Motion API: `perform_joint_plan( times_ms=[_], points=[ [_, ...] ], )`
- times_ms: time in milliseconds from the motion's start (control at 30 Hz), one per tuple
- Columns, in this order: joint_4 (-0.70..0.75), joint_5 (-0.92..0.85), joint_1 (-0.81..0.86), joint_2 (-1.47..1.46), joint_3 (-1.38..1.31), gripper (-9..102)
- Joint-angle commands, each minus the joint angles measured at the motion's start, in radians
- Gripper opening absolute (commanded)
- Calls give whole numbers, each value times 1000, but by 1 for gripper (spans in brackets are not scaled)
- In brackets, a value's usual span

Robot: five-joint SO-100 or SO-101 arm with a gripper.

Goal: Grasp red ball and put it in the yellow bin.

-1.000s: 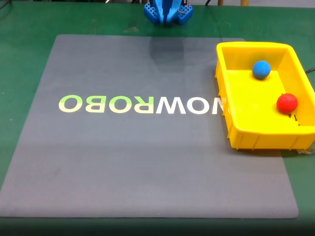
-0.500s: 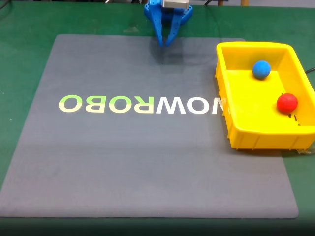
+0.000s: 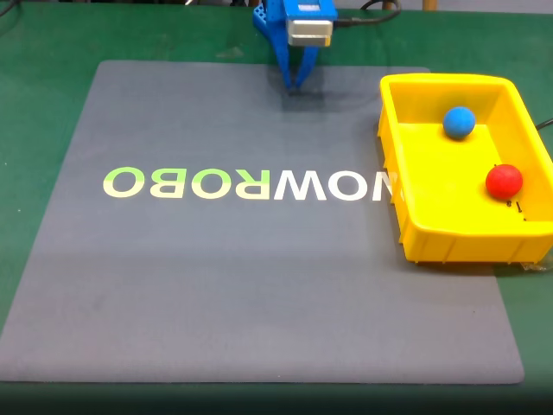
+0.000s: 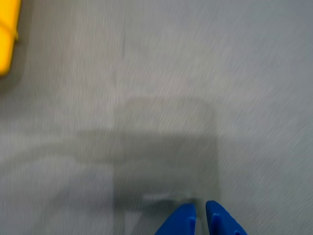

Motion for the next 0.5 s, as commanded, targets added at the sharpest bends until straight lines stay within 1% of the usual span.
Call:
perform_joint_plan(
  times_ms=[0,67,467],
  points=[
    [57,8,-21,15,32,0],
    [97,-11,-25,15,32,0],
    [104,0,-25,15,32,0]
  ],
)
